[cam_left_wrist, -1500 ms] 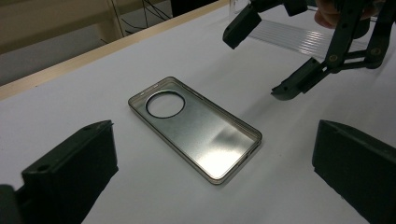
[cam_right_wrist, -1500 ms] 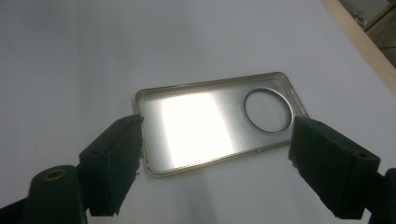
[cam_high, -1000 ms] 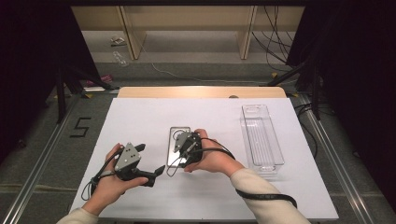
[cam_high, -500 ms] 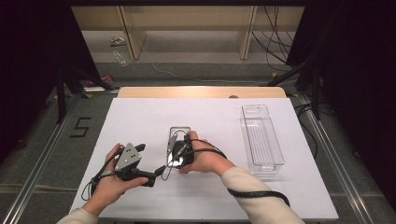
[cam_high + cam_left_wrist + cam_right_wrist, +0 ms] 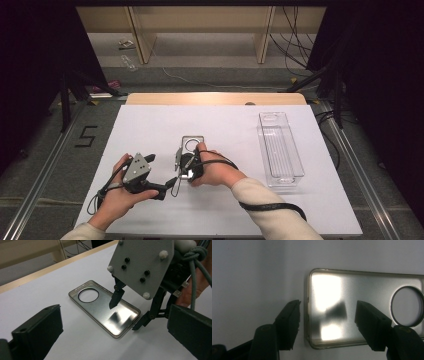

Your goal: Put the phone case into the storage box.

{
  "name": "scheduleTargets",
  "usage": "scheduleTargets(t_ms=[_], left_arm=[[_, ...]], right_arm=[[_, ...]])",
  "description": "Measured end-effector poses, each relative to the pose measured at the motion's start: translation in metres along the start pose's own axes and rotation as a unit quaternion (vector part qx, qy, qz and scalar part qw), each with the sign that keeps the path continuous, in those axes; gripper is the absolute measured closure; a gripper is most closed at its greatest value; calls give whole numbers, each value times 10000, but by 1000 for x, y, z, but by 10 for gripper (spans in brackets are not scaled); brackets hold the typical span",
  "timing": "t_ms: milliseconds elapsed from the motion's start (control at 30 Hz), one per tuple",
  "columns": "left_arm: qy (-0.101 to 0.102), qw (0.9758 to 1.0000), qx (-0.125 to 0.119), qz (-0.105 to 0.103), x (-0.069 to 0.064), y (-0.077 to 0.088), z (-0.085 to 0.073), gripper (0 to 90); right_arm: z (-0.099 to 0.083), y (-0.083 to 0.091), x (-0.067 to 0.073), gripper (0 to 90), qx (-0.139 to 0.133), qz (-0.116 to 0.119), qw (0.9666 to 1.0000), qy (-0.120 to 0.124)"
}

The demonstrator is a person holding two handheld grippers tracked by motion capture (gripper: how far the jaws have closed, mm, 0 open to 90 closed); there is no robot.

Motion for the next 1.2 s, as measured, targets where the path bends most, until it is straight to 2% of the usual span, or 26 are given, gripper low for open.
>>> scheduleTargets(t_ms=[433, 833, 933, 1200], left_arm=[[4, 10000, -5, -4, 0, 0, 0, 0], [4, 10000, -3, -9, 0, 0, 0, 0], [-1, 10000, -11, -8, 1, 0, 0, 0], [-15, 10000, -5, -21, 1, 0, 0, 1]], right_arm=[[4, -2, 3, 567, 50, 87, 9999, 123], [4, -2, 6, 646, 149, 178, 9996, 133], [5, -2, 7, 681, 210, 208, 9993, 242], [5, -2, 10, 759, 316, 341, 9986, 268]])
Point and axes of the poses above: each handheld gripper's, and its own axes: y roughly backward along the jaws, z roughly out of its top, x roughly to its left, the point moved 6 cm from there along -y, roughly forward along the jaws, and after that the axes turned 6 degrees about z, right-handed, at the moved point
